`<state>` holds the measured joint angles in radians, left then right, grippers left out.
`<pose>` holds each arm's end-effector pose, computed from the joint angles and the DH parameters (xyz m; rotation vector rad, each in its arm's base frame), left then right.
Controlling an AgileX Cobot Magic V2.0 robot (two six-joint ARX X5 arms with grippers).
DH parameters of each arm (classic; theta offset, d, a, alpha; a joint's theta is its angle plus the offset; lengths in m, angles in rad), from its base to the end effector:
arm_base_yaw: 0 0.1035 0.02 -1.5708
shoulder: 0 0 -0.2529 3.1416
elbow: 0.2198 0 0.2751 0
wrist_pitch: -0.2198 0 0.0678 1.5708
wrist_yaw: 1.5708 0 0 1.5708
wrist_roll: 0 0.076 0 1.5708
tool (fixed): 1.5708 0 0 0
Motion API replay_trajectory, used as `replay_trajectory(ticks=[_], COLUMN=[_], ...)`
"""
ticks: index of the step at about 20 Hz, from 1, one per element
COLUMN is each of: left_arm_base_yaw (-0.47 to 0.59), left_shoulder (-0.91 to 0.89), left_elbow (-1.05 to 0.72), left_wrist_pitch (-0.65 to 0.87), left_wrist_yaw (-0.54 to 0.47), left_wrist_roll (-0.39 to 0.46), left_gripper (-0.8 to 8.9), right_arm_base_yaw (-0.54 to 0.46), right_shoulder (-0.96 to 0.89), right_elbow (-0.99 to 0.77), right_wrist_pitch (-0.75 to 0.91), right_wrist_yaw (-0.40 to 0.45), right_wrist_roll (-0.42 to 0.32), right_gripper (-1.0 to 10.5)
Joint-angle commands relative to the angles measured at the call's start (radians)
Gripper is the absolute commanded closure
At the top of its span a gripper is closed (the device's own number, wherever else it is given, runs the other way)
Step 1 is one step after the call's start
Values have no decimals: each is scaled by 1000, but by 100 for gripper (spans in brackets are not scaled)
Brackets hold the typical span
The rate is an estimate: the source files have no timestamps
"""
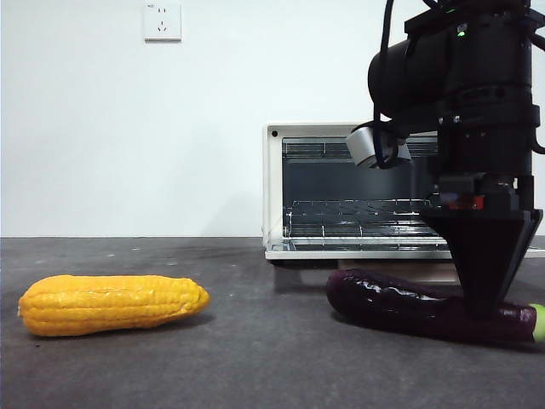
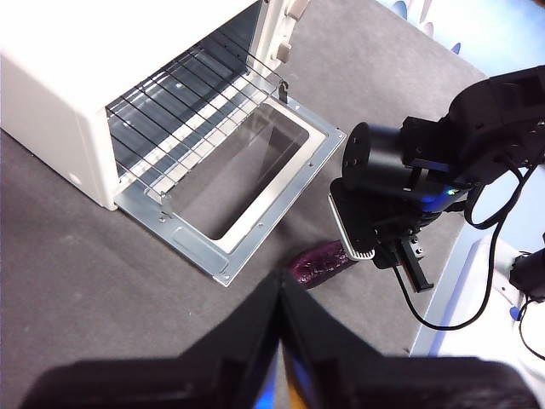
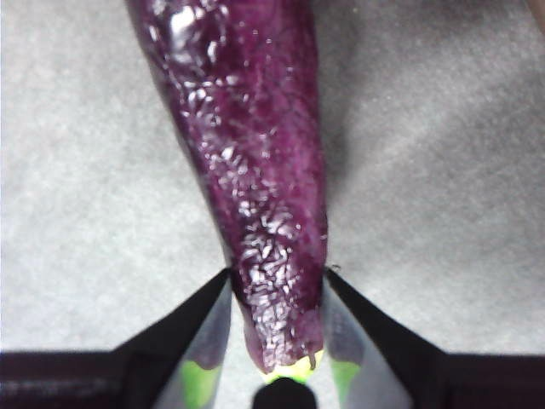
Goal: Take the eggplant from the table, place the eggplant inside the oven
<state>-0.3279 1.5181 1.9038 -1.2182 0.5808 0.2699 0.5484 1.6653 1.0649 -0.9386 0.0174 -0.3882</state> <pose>0.2907 -0.1429 0.4155 0.1278 0.7310 -0.9615 0.2600 0.1573 0.1094 -0.7388 1.4109 0.7150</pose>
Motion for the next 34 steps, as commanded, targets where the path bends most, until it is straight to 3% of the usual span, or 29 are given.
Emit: replay_trajectory(ticks=[1,6,10,17,21,23,34], left_arm_base_yaw=[-1,-1,-1,-1,-1,-1,-8], left_shoulder=[2,2,2,2,2,2,2], left_elbow=[-6,-6,-6,-6,-6,-6,-6], left_wrist_pitch=[3,5,6,16,15,15,8], left_wrist_yaw=[3,3,3,3,3,3,3], left_wrist_roll=[19,19,19,19,19,19,19], left_gripper=[819,819,819,819,819,819,819], right_arm_base_yaw=[-1,0,1,1,-3,-34,-262], right_shoulder=[7,5,-36,-245,-285,-273,43], right_elbow=[-44,-96,-88,5,93,131,349], right_wrist_pitch=[16,38,12,-59,-95,-80,-10], right_wrist_yaw=[-19,-37,-90,-254,-253,-263,-502], right_wrist_roll=[27,65,116,287,388,428,613], right_gripper=[795,951,958,958,958,958,958])
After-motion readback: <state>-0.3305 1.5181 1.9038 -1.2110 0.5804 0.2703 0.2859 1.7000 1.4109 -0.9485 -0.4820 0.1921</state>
